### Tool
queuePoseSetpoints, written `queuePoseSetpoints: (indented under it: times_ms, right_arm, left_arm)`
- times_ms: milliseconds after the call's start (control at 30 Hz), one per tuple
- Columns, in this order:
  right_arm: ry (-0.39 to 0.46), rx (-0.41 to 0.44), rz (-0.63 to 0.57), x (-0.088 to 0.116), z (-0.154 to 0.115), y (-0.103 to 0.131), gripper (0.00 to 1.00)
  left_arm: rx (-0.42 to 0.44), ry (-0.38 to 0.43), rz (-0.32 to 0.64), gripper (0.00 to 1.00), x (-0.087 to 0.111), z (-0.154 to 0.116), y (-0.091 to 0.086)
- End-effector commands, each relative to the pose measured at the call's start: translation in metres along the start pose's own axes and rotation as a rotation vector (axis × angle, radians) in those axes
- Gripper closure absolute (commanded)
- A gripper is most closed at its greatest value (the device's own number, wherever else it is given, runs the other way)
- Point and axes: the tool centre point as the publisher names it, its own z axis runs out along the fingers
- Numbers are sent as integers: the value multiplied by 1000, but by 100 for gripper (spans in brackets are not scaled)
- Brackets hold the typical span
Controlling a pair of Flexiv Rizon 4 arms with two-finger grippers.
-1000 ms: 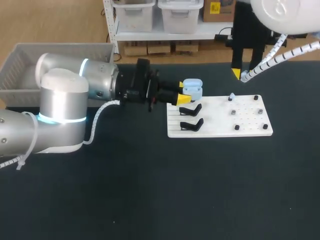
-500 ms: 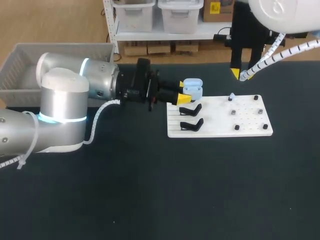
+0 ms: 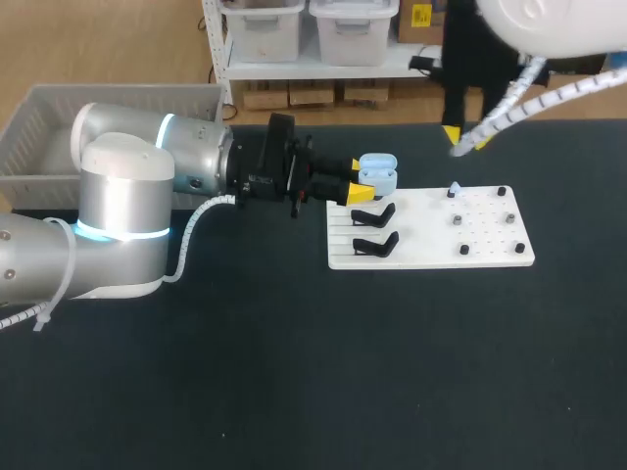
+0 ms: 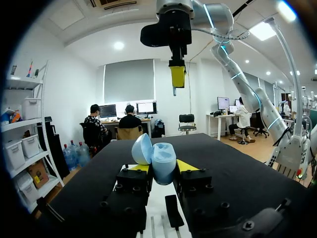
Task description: Pick up each earbud case from the left stands, insert the matching earbuds, close the lid, and place the case in the box.
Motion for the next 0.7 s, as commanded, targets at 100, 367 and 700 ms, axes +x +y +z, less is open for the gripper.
queuePoseSetpoints:
  times_ms: [100,367,700]
  right_arm:
    - [-36,92,48,17,-11,35,100]
    - [-48,178,145,19,-3,55,100]
    - [-10,195,151,19,12,81,100]
  left_arm:
    - [2,1,0,100,0,0,1]
    - [2,1,0,100,0,0,1]
    - [2,1,0,100,0,0,1]
